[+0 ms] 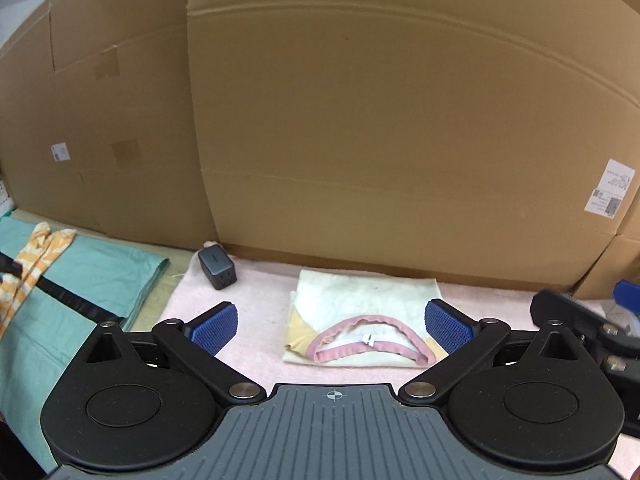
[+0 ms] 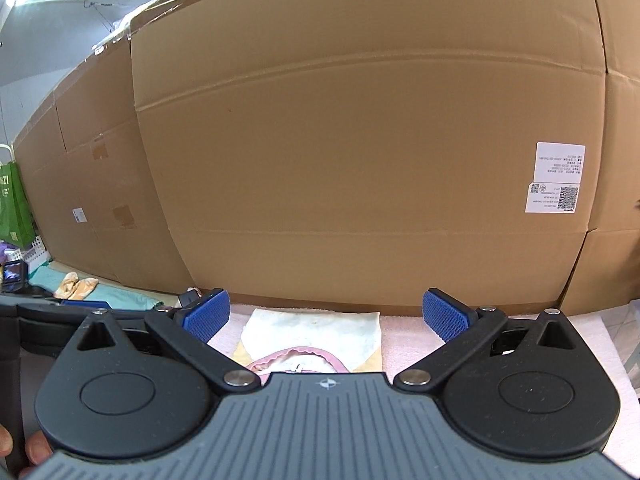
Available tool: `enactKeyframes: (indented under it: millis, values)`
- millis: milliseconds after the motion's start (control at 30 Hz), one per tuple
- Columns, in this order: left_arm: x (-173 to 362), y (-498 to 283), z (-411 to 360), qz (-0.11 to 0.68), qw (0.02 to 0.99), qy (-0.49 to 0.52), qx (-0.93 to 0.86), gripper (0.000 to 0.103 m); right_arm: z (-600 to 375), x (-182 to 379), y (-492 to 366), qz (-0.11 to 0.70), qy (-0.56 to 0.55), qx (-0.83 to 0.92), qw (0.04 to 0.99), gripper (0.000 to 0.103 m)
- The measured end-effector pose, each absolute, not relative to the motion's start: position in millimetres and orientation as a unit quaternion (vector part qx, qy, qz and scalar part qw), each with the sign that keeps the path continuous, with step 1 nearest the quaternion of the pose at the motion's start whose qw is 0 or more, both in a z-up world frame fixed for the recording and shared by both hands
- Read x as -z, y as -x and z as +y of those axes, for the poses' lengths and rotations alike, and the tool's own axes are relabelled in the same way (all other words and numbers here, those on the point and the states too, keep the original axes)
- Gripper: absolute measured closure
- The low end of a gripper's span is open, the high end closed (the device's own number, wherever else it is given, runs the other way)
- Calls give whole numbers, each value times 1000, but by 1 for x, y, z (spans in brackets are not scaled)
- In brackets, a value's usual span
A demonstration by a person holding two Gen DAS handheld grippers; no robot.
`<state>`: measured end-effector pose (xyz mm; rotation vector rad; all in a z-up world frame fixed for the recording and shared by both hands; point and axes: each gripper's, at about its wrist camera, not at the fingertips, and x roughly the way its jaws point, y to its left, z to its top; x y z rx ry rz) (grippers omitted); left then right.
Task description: Fold clothes
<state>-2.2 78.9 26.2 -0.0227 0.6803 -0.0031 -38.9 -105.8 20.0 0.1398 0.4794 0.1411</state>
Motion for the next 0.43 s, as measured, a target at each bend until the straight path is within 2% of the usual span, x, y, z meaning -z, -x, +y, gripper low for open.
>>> enactKeyframes:
  millis: [167,433]
  values:
    - [-30,12,77,284,959,0,-13,0,-106,-18,38,240,-74,-76,965,1]
    - [-27,6,74,295,956,-4,-11,0,-107,-21,36,234,-76,-78,966,1]
